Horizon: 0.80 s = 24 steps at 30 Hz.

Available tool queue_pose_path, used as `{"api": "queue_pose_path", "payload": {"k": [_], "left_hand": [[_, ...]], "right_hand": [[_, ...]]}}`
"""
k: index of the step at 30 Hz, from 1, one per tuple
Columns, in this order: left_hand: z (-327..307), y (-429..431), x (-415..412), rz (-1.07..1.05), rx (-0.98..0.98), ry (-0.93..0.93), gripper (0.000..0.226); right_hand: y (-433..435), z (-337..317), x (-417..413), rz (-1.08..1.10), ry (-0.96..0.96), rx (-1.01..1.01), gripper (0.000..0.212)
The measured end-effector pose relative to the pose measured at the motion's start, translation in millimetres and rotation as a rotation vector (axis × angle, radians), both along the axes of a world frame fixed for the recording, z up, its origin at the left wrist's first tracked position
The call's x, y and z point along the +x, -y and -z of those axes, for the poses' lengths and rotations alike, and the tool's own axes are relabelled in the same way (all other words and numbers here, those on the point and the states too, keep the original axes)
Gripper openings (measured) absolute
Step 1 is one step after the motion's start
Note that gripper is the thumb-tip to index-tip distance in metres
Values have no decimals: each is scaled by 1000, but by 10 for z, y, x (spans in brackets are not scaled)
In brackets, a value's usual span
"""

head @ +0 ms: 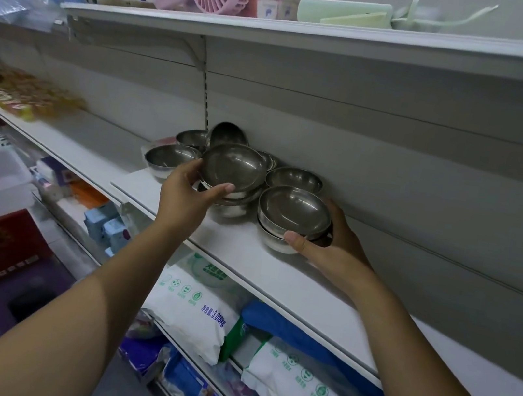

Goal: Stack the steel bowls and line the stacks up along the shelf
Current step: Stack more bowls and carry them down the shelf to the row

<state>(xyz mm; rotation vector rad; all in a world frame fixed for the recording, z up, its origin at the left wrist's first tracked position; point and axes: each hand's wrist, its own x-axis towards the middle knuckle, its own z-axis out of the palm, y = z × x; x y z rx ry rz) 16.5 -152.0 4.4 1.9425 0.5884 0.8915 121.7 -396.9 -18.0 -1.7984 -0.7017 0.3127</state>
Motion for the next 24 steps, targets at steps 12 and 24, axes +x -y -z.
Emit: {"api": "queue_pose_path", "payload": {"k": [12, 24], "left_hand": [[-328, 537, -5, 252, -105, 97, 20], [-66, 676, 72, 247, 53, -41, 69]], "right_hand": [[-17, 28, 58, -23, 0, 11, 101], [-18, 80, 81, -2, 51, 70, 97]]}}
